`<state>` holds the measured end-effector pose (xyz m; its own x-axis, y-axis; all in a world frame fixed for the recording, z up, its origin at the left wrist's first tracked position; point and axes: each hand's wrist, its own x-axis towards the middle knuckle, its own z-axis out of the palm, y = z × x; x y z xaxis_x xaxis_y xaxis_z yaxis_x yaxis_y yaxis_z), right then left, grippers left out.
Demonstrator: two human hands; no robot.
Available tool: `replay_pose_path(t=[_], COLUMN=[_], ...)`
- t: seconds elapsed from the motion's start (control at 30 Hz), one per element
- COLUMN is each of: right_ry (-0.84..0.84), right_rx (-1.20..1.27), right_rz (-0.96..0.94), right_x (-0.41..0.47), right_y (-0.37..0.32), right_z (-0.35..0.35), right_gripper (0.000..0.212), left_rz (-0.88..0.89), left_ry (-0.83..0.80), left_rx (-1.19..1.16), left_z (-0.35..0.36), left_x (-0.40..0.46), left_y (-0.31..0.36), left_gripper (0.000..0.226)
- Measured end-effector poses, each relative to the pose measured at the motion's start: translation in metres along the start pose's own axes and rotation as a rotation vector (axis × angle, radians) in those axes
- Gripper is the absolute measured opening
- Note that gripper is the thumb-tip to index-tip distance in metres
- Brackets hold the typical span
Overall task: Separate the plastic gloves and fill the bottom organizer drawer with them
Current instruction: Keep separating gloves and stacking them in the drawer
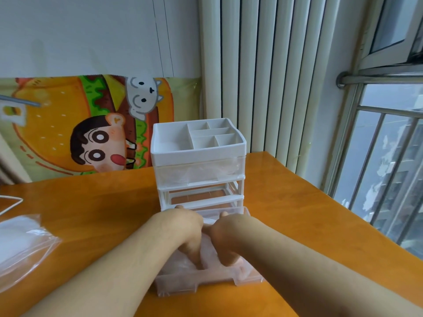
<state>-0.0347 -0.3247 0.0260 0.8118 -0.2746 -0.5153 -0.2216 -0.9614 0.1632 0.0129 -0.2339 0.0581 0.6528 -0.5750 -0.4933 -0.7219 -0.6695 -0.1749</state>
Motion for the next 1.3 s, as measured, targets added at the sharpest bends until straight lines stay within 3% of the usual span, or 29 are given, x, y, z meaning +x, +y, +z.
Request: replay_pose_path(t=[0.17, 0.3, 0.5, 0.63, 0.73, 0.87, 1.17, 1.3], right_ry=[0.046, 0.108, 0.108, 0.113, 0.239, 0.369, 0.188, 0.247], right_rx=[0.053, 0.169, 0.187, 0.291, 0.307, 0.294, 0.343, 0.400], right_rz=[-0.005, -0.039, -0.086, -0.163, -0.151, -0.131, -0.125, -0.136], right_x=[0.005, 0.011, -0.007, -0.036, -0.045, -0.042, -0.014, -0.009], right_y=[0.007, 0.026, 0.040, 0.048, 0.045, 0.036, 0.026, 0.027], right_z=[0.005, 0.012, 0.014, -0.001, -0.003, 0.002, 0.015, 0.018], right_gripper=[0.118, 0.130, 0.119, 0.090, 0.068, 0.074, 0.078, 0.077], left_rz=[-0.022, -0.103, -0.104, -0.100, -0.086, -0.055, -0.051, -0.020], left_ry=[0.030, 0.047, 0.073, 0.074, 0.080, 0.102, 0.165, 0.209], left_rx=[-0.128, -0.185, -0.169, -0.140, -0.150, -0.162, -0.289, -0.390], left_z=[0.018, 0.035, 0.048, 0.053, 0.052, 0.053, 0.054, 0.055], left_x=[0.021, 0.030, 0.021, 0.023, 0.022, 0.020, 0.020, 0.015], left_y=[-0.006, -0.008, 0.000, -0.001, 0.000, -0.001, -0.004, -0.009], left_gripper=[0.058, 0.098, 0.091, 0.082, 0.077, 0.081, 0.091, 0.089])
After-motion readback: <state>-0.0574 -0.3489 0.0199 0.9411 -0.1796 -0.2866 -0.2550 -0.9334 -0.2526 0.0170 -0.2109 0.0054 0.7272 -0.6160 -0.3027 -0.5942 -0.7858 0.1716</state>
